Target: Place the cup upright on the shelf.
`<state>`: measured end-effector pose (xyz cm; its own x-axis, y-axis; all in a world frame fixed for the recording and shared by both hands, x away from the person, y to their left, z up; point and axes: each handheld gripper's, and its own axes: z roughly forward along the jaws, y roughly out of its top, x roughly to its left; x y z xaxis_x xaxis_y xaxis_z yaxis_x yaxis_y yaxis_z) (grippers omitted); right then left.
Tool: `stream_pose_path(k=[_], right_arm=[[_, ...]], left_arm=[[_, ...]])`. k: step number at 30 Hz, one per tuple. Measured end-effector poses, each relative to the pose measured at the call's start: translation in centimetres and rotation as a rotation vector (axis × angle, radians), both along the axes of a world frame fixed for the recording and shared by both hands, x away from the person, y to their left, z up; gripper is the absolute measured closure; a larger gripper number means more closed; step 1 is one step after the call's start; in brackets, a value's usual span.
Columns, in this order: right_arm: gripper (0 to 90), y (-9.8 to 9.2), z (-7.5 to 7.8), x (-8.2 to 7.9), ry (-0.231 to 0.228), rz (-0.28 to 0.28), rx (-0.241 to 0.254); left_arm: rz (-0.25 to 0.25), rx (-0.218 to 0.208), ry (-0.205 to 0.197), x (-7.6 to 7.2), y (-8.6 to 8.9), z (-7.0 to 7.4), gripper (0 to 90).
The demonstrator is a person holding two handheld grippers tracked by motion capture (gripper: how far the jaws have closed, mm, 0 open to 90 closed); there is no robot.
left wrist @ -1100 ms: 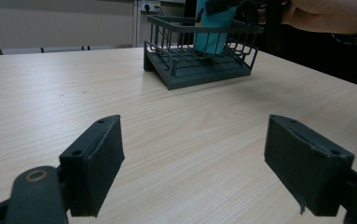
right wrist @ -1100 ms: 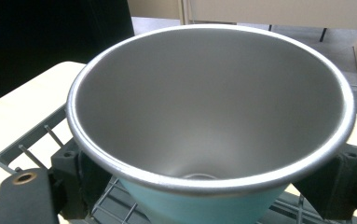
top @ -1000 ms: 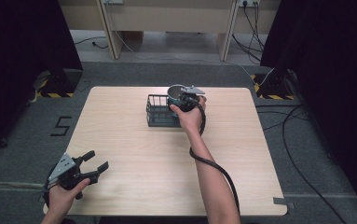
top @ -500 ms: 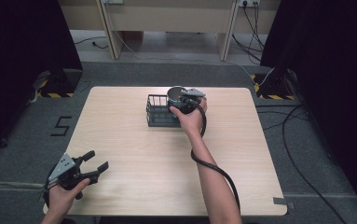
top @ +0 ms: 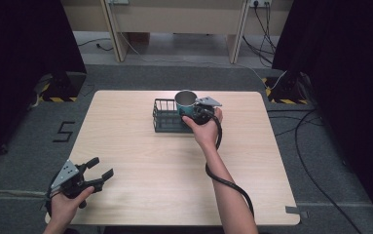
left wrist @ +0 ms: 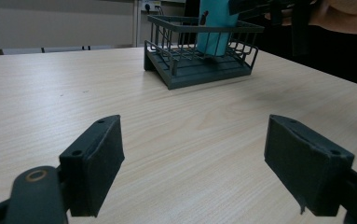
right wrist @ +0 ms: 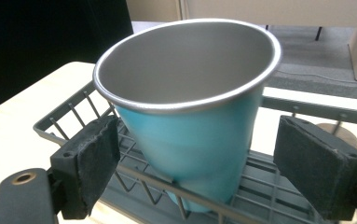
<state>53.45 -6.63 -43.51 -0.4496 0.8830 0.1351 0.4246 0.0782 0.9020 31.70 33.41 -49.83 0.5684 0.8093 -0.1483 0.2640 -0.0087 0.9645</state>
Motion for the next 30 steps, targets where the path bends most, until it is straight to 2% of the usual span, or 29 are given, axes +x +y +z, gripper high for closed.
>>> stream_pose_path(k=[13,17,30], right_arm=[[15.4,-2.6,0.8,-3.0,-0.029,0.012,0.004],[15.4,-3.7,0.2,-4.4,-0.026,0.006,0.006],[15.4,-6.3,-0.8,-7.1,-0.012,-0.004,-0.004]], left_arm=[[0.002,0.005,-0.001,0.0,0.0,0.0,18.8],[0.001,0.008,0.0,0.0,0.0,0.0,18.9],[0.004,0.01,0.002,0.0,0.0,0.0,18.8]])
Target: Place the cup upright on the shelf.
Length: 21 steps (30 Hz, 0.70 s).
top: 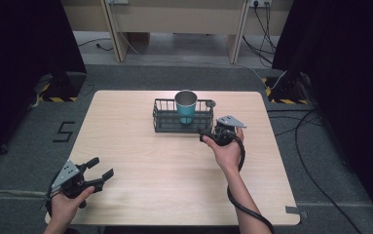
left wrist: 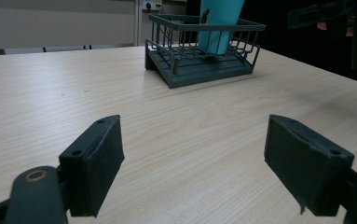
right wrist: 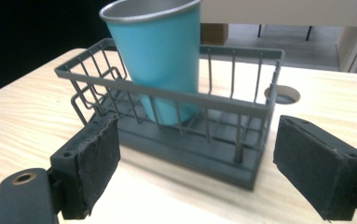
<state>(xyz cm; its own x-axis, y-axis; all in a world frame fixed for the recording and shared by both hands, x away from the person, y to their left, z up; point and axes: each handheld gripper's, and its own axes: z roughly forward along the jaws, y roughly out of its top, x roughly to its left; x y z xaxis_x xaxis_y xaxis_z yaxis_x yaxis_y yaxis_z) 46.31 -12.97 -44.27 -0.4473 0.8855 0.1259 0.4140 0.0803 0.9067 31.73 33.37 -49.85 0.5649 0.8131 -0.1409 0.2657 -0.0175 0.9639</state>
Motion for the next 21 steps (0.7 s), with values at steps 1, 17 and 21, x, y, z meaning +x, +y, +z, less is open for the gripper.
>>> stream_pose_path(k=[1,17,21], right_arm=[[15.4,-0.2,-0.1,-0.2,-0.001,-0.002,0.001],[15.4,-2.6,-0.2,-3.1,-0.017,-0.014,-0.024],[15.4,-3.2,-0.3,-4.0,-0.029,-0.017,-0.022]], left_arm=[[0.0,0.0,0.0,0.0,0.0,0.0,18.8],[0.001,0.003,0.001,0.0,0.0,0.0,18.8],[0.002,0.005,0.001,0.0,0.0,0.0,18.8]])
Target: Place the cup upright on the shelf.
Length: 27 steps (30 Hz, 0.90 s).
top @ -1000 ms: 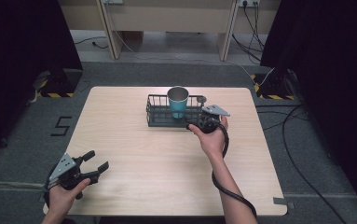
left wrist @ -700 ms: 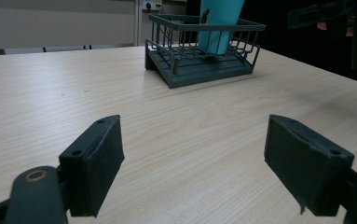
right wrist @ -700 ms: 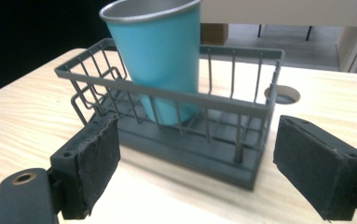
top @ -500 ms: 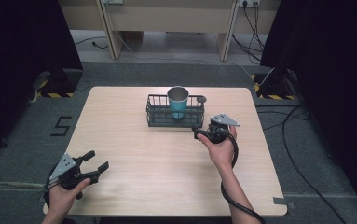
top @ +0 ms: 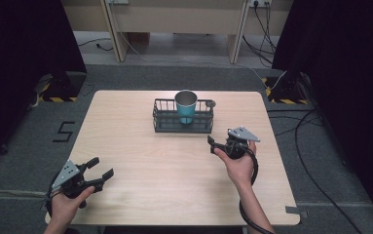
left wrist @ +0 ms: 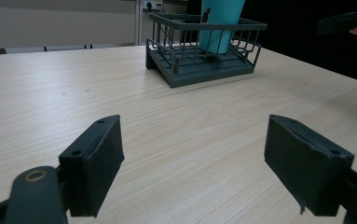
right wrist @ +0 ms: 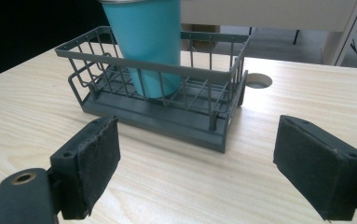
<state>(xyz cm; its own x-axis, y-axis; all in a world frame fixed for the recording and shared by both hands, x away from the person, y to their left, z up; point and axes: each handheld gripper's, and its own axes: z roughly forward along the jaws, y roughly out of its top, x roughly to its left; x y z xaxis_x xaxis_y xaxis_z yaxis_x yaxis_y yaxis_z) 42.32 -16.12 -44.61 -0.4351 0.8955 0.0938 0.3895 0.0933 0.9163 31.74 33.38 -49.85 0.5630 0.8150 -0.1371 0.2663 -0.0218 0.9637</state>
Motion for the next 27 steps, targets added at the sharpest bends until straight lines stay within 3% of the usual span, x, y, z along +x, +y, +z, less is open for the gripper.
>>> stream_pose_path(k=[27], right_arm=[[15.5,-4.1,-2.1,-4.7,0.011,-0.068,0.023]], left_arm=[[0.002,0.002,0.001,0.0,0.0,0.0,18.8]])
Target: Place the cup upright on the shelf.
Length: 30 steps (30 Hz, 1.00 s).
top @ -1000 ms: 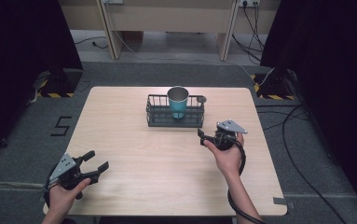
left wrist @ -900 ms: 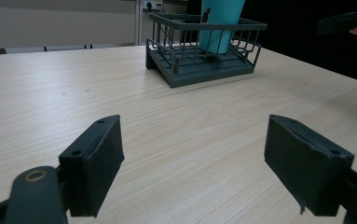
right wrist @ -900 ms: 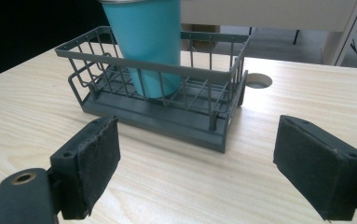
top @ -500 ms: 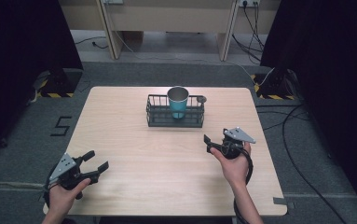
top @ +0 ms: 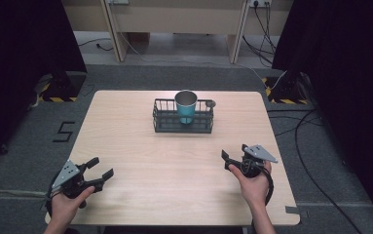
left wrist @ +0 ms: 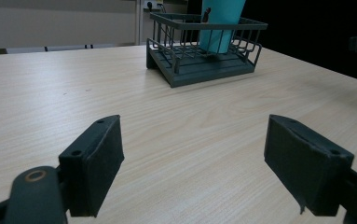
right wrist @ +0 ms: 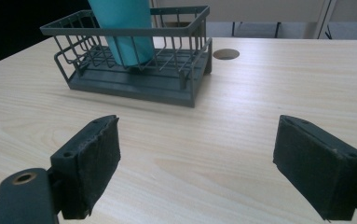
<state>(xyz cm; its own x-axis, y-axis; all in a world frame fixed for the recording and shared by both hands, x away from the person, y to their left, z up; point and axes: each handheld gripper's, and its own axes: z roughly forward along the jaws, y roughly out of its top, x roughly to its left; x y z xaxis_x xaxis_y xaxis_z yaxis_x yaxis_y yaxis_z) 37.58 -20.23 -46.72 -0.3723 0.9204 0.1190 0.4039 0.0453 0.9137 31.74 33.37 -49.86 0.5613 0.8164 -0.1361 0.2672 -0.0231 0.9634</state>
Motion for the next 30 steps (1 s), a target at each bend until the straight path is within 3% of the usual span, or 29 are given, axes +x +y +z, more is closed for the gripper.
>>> stream_pose_path(k=[30], right_arm=[[15.9,-2.7,-2.1,-4.0,-0.055,-0.031,0.0]], left_arm=[[-0.001,0.001,0.0,0.0,0.0,0.0,18.8]])
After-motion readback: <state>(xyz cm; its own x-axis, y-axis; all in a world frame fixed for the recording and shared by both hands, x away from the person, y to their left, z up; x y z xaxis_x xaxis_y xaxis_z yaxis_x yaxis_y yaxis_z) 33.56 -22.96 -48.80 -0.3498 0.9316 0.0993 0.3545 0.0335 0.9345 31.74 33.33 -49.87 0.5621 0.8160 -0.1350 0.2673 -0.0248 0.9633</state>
